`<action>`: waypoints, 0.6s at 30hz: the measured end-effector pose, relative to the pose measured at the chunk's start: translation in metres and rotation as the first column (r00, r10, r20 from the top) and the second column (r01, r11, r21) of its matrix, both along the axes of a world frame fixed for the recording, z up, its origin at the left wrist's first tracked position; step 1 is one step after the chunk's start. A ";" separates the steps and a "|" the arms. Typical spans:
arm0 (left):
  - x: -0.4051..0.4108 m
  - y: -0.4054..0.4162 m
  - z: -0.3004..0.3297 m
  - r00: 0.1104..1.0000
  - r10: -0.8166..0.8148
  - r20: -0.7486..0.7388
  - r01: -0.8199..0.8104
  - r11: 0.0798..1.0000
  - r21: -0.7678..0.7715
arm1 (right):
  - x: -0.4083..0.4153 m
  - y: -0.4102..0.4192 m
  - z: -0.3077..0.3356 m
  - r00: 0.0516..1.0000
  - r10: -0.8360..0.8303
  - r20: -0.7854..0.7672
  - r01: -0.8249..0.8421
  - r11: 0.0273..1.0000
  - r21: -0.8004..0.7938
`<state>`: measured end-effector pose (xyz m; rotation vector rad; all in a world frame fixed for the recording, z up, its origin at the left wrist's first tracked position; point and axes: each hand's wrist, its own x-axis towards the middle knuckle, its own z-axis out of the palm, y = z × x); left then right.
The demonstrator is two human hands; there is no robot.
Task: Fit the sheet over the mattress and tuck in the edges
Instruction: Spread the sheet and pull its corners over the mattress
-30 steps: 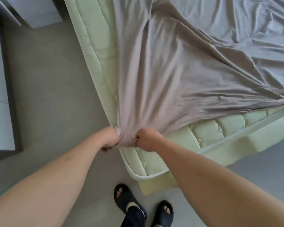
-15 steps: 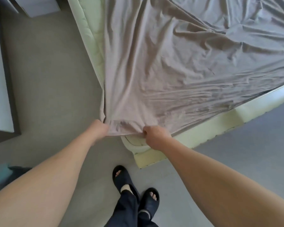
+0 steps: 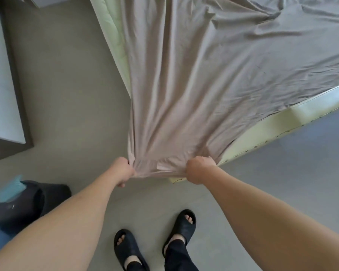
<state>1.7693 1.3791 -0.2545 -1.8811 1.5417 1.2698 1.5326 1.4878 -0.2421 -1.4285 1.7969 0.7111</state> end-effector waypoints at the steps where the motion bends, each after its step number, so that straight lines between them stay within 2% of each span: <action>1: 0.009 0.009 0.004 0.939 -0.300 0.167 0.287 0.953 0.100 | 0.002 0.000 -0.001 1.000 -0.009 -0.003 0.009 1.000 0.023; 2: 0.016 0.016 0.007 0.841 -0.486 0.237 0.440 0.870 0.223 | 0.003 -0.001 -0.002 1.000 -0.024 0.000 0.024 0.999 0.036; 3: 0.018 0.017 0.010 0.825 -0.518 0.226 0.454 0.845 0.282 | 0.004 -0.003 0.000 0.999 -0.039 0.011 0.038 0.999 0.038; 4: 0.015 0.013 0.012 0.862 -0.464 0.205 0.400 0.870 0.289 | 0.005 -0.006 0.002 0.999 -0.047 0.020 0.046 0.999 0.030; 7: -0.004 -0.010 0.005 0.925 -0.333 0.182 0.321 0.942 0.093 | 0.007 -0.022 0.014 0.995 -0.084 0.046 0.087 0.995 -0.056; 10: -0.031 -0.031 0.014 0.909 -0.389 0.149 0.404 0.911 -0.088 | 0.007 -0.042 0.017 0.982 -0.157 0.109 0.170 0.978 -0.118; 14: -0.057 -0.055 0.033 0.907 -0.407 0.108 0.420 0.892 -0.168 | 0.001 -0.064 0.032 0.958 -0.221 0.184 0.251 0.955 -0.157; 16: -0.066 -0.065 0.041 0.921 -0.382 0.079 0.390 0.896 -0.215 | -0.010 -0.073 0.042 0.973 -0.178 0.147 0.205 0.960 -0.191; 18: -0.075 -0.071 0.042 0.916 -0.401 0.026 0.391 0.874 -0.288 | -0.021 -0.074 0.044 0.994 -0.105 0.031 0.108 0.988 -0.106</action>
